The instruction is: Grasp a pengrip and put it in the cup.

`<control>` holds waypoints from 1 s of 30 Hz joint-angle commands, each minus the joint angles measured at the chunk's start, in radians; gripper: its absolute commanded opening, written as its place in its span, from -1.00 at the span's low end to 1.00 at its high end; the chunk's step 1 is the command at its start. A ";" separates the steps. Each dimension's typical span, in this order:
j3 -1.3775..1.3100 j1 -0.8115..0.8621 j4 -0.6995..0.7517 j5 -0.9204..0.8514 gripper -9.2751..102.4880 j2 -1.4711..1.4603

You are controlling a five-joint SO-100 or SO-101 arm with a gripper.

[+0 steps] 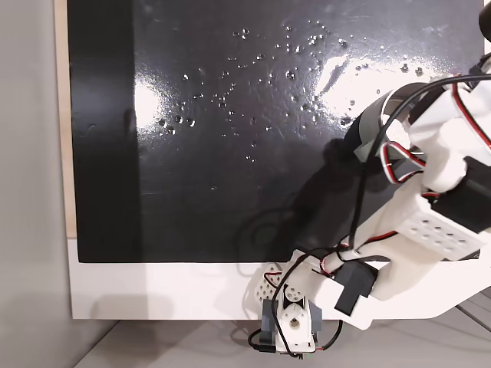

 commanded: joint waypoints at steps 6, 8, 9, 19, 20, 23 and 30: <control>0.049 0.080 -0.025 -0.035 -0.83 -0.026; 0.048 0.081 -0.037 -0.035 -0.83 -0.057; 0.048 0.084 -0.043 -0.037 -0.83 -0.071; 0.051 0.100 -0.054 -0.044 -0.83 -0.167; 0.055 0.100 -0.054 -0.043 -0.83 -0.169; 0.063 0.100 -0.054 -0.037 -0.70 -0.173; 0.063 0.100 -0.051 -0.032 -0.33 -0.173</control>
